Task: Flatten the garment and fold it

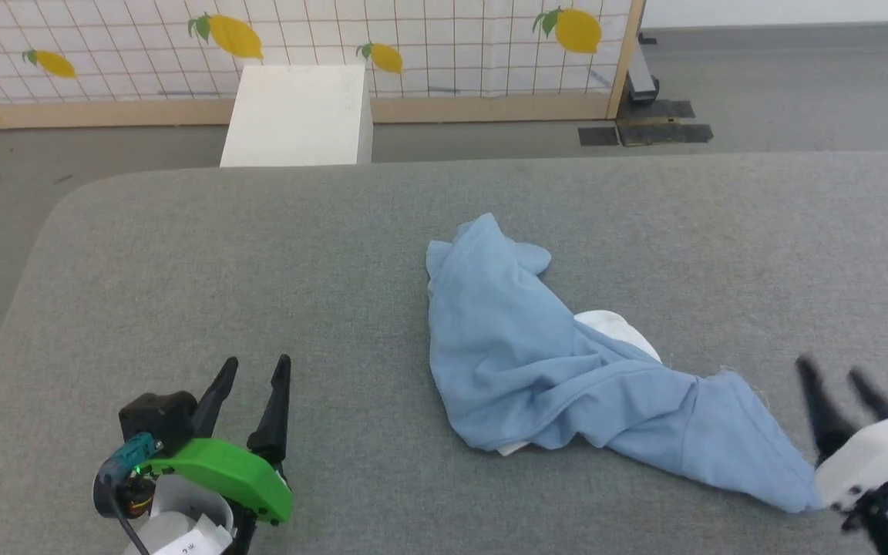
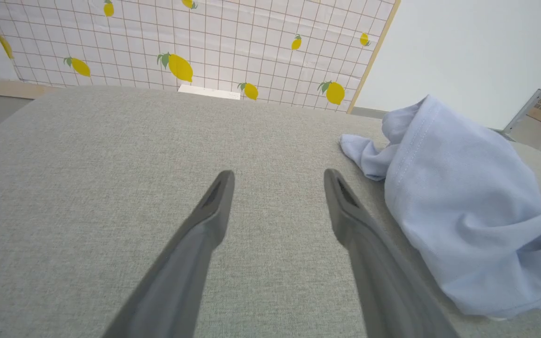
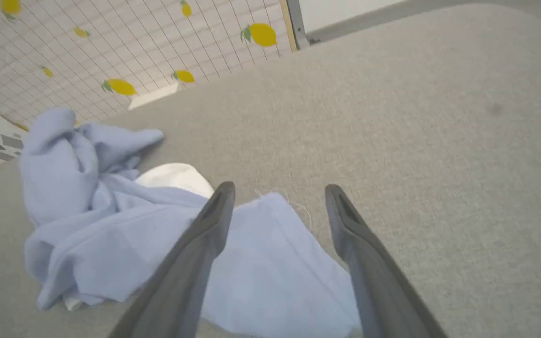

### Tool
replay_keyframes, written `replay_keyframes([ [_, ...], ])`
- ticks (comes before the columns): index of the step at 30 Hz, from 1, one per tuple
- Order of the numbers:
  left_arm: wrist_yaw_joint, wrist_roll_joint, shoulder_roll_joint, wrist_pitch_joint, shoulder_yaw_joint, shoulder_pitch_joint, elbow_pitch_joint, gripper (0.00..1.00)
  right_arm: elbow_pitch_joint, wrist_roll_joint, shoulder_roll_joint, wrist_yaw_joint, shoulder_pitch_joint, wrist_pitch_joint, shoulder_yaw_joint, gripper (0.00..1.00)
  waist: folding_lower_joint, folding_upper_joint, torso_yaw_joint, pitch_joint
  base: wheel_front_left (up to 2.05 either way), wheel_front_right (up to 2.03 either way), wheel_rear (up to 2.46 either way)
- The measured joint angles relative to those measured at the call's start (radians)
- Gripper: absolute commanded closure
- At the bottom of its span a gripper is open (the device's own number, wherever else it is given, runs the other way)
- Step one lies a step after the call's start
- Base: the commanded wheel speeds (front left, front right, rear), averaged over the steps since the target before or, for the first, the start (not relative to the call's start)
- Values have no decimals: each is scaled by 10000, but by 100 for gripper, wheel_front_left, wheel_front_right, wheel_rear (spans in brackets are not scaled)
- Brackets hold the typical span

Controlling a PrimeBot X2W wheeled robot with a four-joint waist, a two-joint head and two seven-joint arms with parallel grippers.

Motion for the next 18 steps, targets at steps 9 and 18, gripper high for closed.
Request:
replay_keyframes([
  [9, 176, -96, -77, 0, -35, 256, -125, 0, -378, 303, 2, 0, -218, -2334, -370, 0, 0, 0, -119, -227, 0, 0, 0],
  [18, 8, -192, -385, 1338, -535, -1193, -40, 0, -79, 65, 12, 0, -329, -2506, 17, 0, 0, 0, -313, 106, 0, 0, 0],
])
